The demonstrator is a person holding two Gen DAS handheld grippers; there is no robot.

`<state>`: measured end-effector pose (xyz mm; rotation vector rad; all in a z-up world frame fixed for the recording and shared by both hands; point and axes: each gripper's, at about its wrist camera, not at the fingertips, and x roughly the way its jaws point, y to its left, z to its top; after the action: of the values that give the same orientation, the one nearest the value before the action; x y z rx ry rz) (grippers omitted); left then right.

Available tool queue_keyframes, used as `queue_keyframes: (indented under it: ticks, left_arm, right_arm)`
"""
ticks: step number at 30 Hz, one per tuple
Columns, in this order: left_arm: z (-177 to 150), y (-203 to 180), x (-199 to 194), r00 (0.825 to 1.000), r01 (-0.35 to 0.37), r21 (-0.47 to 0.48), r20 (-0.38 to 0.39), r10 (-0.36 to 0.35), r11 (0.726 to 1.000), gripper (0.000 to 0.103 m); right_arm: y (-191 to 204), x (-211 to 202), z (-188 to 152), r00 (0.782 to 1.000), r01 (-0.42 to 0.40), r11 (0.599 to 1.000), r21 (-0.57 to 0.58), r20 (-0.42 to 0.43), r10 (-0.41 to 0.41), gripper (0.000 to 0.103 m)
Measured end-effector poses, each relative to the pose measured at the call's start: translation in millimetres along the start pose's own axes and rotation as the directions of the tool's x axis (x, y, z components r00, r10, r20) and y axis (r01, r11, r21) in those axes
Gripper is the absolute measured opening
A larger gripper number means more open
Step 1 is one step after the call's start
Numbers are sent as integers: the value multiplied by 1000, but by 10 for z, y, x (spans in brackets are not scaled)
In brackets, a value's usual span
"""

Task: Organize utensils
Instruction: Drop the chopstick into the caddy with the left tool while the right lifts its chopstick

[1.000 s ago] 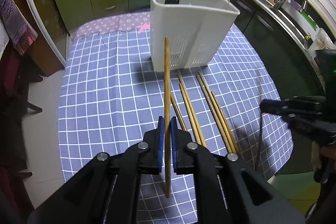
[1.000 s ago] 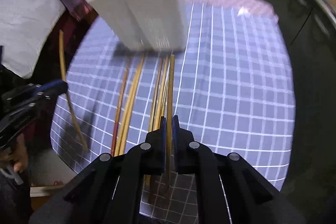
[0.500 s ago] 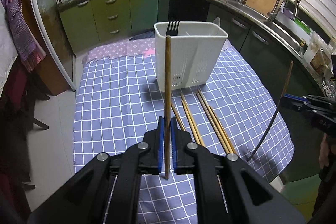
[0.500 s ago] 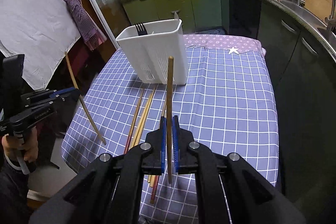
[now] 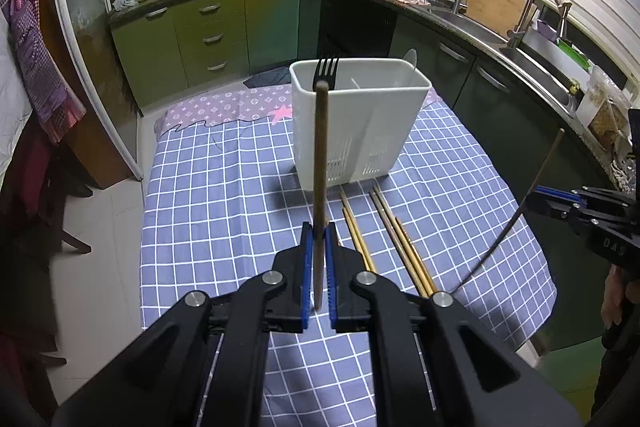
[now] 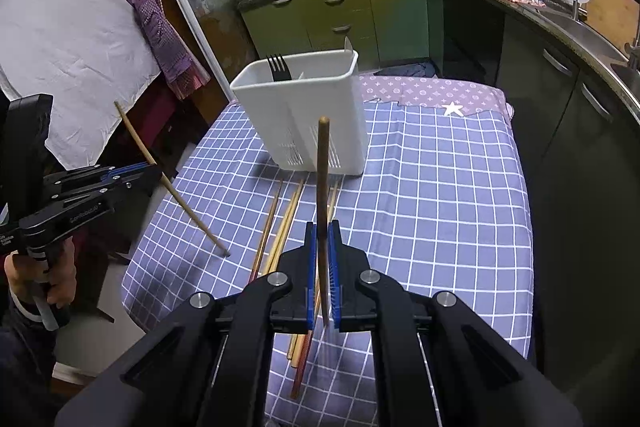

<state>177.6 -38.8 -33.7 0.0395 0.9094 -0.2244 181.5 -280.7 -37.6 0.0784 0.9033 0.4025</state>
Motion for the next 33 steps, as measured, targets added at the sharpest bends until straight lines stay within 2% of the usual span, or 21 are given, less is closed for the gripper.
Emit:
queue_keyframes:
  ticks: [12, 19, 27, 30, 33]
  left_arm:
    - [377, -162, -150, 999, 12, 33, 42, -13, 999, 6]
    - [872, -201, -468, 994, 56, 31, 88, -58, 998, 6]
    - [1563, -238, -843, 969, 27, 17, 247, -31, 999, 6]
    - [1704, -268, -804, 962, -6, 16, 272, 2, 1000, 6]
    - [1778, -288, -599, 964, -39, 12, 263, 34, 999, 6]
  right_arm:
    - [43, -146, 305, 999, -8, 999, -33, 53, 10, 7]
    - [104, -317, 532, 997, -17, 998, -66, 72, 22, 7]
    - [102, -438, 668, 995, -24, 997, -75, 97, 31, 7]
    - [90, -442, 693, 994, -25, 997, -72, 100, 32, 7]
    - [72, -438, 718, 994, -27, 997, -71, 100, 34, 7]
